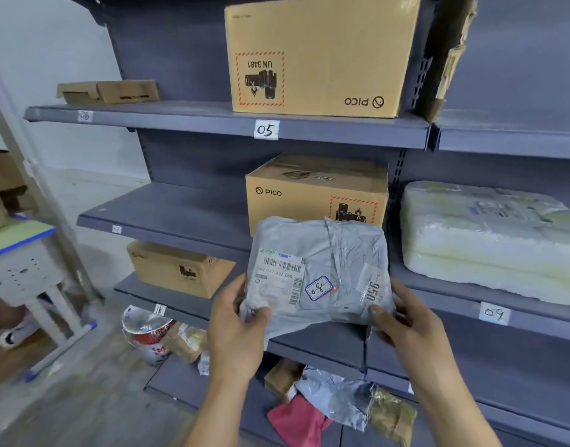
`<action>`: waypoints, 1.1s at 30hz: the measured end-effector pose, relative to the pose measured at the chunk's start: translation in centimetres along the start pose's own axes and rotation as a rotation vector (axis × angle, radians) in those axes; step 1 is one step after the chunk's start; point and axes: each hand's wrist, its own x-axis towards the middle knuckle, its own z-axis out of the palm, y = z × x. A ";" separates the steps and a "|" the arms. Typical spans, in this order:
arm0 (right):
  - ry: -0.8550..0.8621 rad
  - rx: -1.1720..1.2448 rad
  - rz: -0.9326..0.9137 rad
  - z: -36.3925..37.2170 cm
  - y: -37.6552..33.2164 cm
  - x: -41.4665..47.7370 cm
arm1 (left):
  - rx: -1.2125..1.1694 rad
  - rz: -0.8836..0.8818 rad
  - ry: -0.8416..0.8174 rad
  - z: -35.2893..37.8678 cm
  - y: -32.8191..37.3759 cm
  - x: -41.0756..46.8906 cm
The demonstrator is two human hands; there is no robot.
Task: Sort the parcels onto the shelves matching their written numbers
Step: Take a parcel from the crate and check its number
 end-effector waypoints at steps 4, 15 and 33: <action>0.025 -0.054 -0.001 0.8 -0.5 0.1 | 0.001 -0.008 -0.042 -0.4 -0.3 1.6; 0.063 -0.096 -0.108 1.1 -2.0 5.7 | -0.009 0.078 -0.091 2.3 1.6 7.9; 0.209 -0.249 -0.251 2.9 -9.1 18.1 | 0.162 0.245 -0.162 7.4 7.3 23.1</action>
